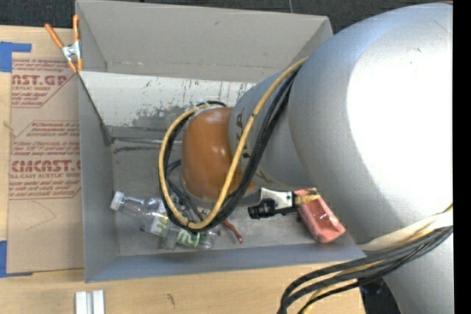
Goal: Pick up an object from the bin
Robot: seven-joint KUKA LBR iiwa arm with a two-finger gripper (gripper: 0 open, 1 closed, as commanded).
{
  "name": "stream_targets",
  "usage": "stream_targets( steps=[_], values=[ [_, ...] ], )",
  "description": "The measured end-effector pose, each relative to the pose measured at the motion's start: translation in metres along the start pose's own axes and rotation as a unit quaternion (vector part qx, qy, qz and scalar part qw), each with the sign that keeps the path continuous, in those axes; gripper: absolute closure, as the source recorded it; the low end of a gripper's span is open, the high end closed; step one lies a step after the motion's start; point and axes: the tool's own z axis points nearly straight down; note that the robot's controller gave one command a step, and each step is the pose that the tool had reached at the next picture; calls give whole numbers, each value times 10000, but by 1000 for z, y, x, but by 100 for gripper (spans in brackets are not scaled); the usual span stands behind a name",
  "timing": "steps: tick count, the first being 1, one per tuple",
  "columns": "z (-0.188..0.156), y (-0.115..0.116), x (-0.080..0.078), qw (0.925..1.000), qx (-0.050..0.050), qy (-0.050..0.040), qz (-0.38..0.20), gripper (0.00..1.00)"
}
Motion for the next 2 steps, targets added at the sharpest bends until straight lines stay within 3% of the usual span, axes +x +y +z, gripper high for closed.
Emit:
stream_targets(
  steps=[2],
  values=[
    [-3, -1, 1, 10000, 8, 11, 12, 100]
  ],
)
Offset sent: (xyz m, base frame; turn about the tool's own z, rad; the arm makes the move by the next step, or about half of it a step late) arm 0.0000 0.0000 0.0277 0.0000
